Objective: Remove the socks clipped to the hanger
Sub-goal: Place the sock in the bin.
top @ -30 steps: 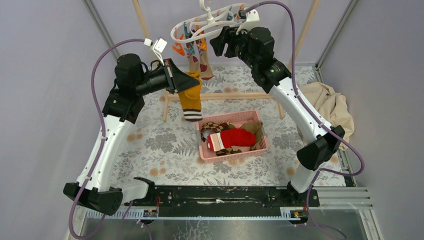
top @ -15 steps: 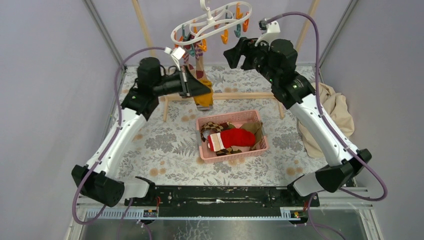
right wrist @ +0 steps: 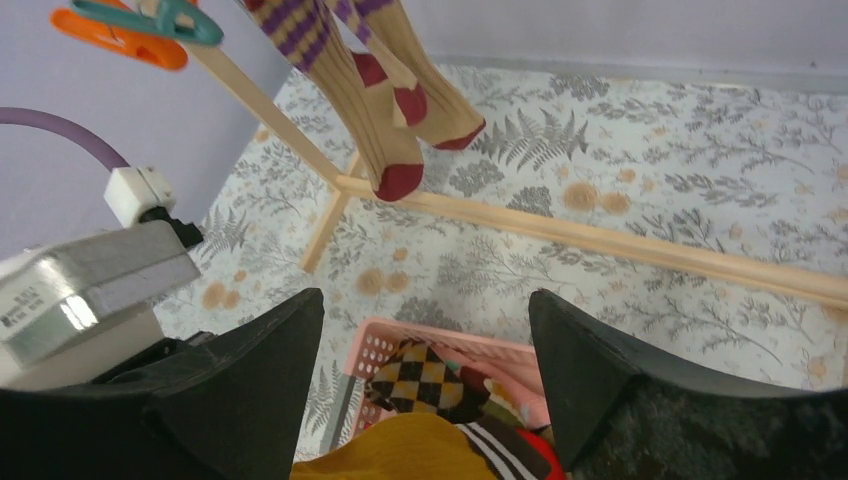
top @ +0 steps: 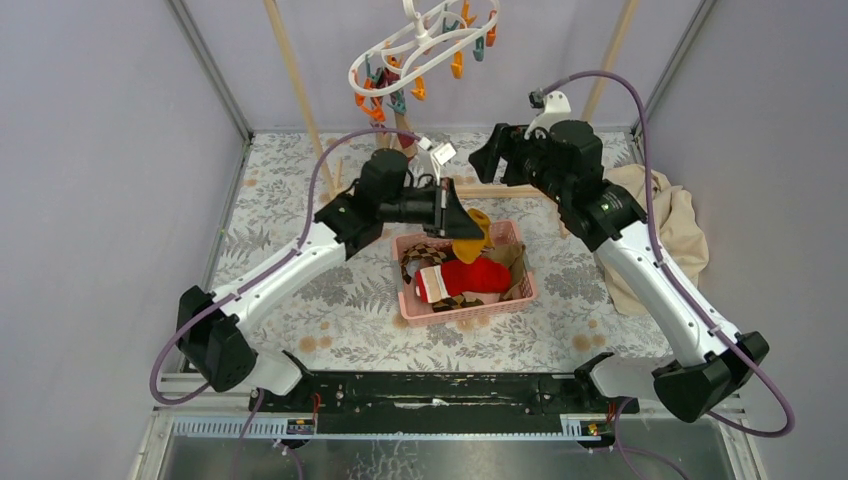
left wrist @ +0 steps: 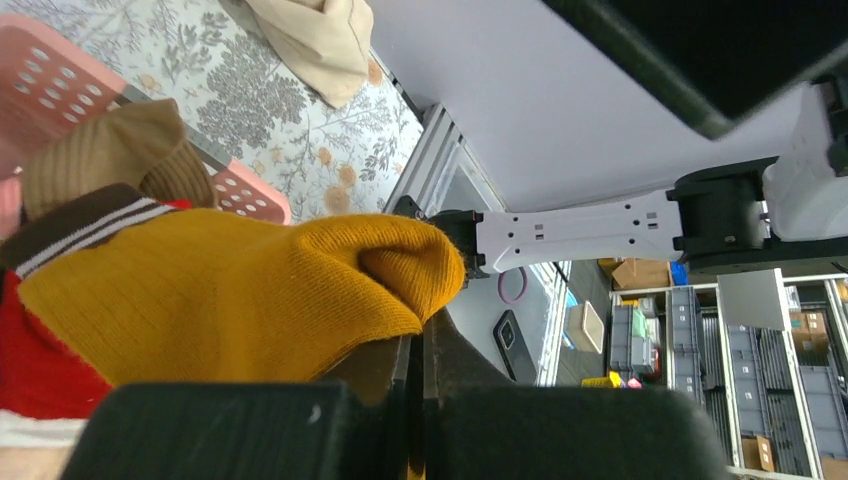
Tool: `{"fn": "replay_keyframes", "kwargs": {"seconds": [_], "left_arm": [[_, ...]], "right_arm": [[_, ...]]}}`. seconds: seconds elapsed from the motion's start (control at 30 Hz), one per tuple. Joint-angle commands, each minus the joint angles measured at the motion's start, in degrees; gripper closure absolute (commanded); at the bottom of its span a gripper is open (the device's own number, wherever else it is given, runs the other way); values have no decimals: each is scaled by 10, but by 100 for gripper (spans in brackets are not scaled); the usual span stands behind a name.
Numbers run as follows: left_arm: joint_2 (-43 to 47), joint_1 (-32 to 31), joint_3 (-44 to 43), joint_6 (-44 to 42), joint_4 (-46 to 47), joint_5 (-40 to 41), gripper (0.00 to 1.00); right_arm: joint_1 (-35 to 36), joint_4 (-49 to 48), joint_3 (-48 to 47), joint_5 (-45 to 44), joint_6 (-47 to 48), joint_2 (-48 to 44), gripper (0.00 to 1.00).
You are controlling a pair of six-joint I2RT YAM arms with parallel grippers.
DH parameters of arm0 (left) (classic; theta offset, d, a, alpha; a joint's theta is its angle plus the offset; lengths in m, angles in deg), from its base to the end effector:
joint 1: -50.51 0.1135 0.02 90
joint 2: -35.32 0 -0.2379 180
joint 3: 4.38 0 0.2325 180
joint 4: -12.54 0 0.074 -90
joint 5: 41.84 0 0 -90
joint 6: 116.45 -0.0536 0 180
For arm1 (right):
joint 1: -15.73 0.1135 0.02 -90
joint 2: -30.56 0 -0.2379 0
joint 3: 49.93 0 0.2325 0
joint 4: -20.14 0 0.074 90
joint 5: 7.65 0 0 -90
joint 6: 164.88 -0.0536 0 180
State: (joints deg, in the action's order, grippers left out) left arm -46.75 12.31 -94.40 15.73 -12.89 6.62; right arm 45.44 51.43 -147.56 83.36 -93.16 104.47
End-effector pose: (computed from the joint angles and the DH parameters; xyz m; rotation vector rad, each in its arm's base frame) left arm 0.2344 -0.2297 0.3470 0.5026 2.0844 -1.5762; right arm 0.2544 0.1462 0.4188 -0.1871 1.7344 0.6354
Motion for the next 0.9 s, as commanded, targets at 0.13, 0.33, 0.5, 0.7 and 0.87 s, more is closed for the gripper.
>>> {"fn": "replay_keyframes", "kwargs": {"seconds": [0.13,0.33,0.5,0.7,0.87], "left_arm": [[-71,-27,60,-17,59,48,87],[-154,-27,66,-51,37,68,63],[-173,-27,56,-84,3,106,41],[-141,-27,19,-135,-83,175,16],[-105,-23,-3,-160,-139,244,9]], "right_arm": [[-7,-5,71,-6,-10,-49,17],[-7,-4,94,4,-15,-55,18],[-7,-5,105,11,-16,-54,18],[-7,-7,108,15,-18,-50,18],[-7,-12,109,21,-21,-45,18]]}}
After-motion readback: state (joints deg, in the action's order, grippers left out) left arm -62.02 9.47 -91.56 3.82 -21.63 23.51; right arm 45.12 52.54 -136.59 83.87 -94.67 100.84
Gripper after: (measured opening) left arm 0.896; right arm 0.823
